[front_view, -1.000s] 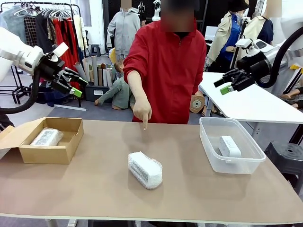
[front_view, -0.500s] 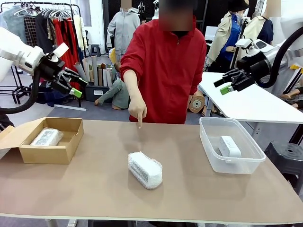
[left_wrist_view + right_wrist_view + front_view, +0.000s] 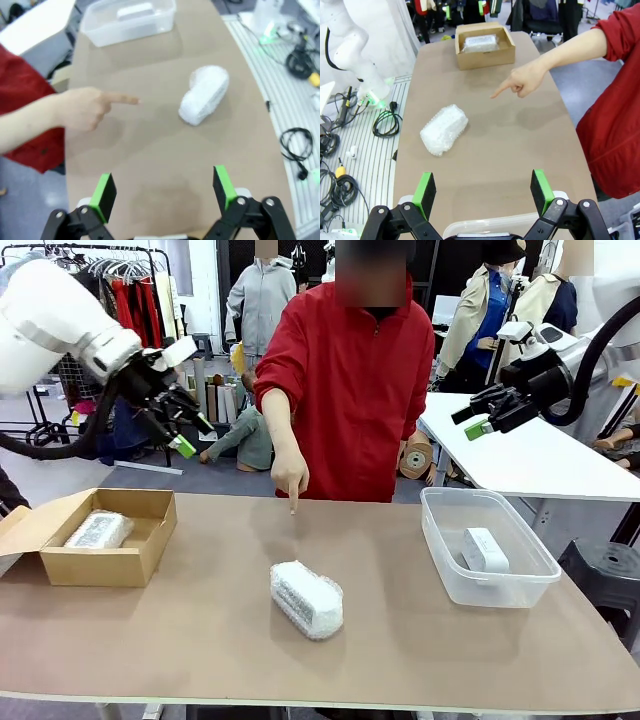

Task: Separate and place wrapped and unwrapped clocks.
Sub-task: Pick up the Digital clock indicated by the person.

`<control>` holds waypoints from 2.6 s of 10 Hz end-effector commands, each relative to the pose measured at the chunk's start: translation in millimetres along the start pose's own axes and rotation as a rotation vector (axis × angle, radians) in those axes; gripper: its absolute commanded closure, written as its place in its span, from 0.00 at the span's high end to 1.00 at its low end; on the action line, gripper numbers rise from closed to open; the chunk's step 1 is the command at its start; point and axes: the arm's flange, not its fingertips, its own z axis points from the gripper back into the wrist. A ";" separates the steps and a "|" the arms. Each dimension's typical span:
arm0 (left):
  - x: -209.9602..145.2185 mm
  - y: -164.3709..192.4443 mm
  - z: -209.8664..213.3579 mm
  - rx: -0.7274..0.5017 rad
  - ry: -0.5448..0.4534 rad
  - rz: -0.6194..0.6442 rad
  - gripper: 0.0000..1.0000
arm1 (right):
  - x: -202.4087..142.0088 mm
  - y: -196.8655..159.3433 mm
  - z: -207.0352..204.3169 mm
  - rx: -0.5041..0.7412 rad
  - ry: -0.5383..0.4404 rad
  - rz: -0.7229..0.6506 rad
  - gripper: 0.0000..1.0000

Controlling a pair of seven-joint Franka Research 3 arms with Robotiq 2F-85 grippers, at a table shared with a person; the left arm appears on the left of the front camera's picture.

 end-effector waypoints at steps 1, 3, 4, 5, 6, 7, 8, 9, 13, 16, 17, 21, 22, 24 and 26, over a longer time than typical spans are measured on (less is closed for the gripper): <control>22.5 -10.1 -17.3 -0.020 0.084 -0.100 1.00 | 4.1 -2.2 2.7 -0.006 -0.002 -0.004 1.00; 44.3 -16.4 -50.1 -0.044 0.199 -0.228 1.00 | 4.1 -2.2 2.7 -0.006 -0.002 -0.004 1.00; 55.7 -19.6 -70.3 -0.056 0.230 -0.280 1.00 | 4.1 -2.2 2.7 -0.006 -0.002 -0.004 1.00; 64.9 -23.8 -88.9 -0.052 0.278 -0.339 1.00 | 4.1 -2.2 2.7 -0.006 -0.002 -0.004 1.00; 70.2 -28.3 -109.8 -0.079 0.291 -0.389 1.00 | 4.1 -2.2 2.7 -0.006 -0.002 -0.004 1.00; 73.0 -32.5 -129.2 -0.100 0.310 -0.415 1.00 | 4.1 -2.2 2.7 -0.006 -0.002 -0.004 1.00; 75.9 -37.1 -150.0 -0.115 0.339 -0.434 1.00 | 4.1 -2.2 2.7 -0.006 -0.002 -0.004 1.00; 77.8 -42.4 -165.1 -0.155 0.337 -0.463 1.00 | 4.1 -2.2 2.7 -0.006 -0.002 -0.004 1.00; 83.6 -41.3 -174.7 -0.157 0.317 -0.441 1.00 | 4.1 -2.2 2.7 -0.006 -0.002 -0.004 1.00; 80.8 -38.7 -177.7 -0.155 0.306 -0.435 1.00 | 4.1 -2.2 2.7 -0.006 -0.002 -0.004 1.00; 89.4 -40.9 -186.5 -0.170 0.365 -0.469 1.00 | 4.1 -2.2 2.7 -0.006 -0.002 -0.004 1.00; 161.9 -70.6 -219.0 -0.153 0.575 -0.550 1.00 | 4.1 -2.2 2.7 -0.006 -0.002 -0.004 1.00; 170.4 -75.1 -226.2 -0.149 0.624 -0.572 1.00 | 4.1 -2.2 2.7 -0.006 -0.002 -0.004 1.00; 180.3 -83.2 -244.6 -0.137 0.695 -0.616 1.00 | 4.1 -2.2 2.7 -0.006 -0.002 -0.004 1.00; 184.2 -91.0 -265.6 -0.127 0.724 -0.626 1.00 | 4.1 -2.2 2.7 -0.006 -0.002 -0.004 1.00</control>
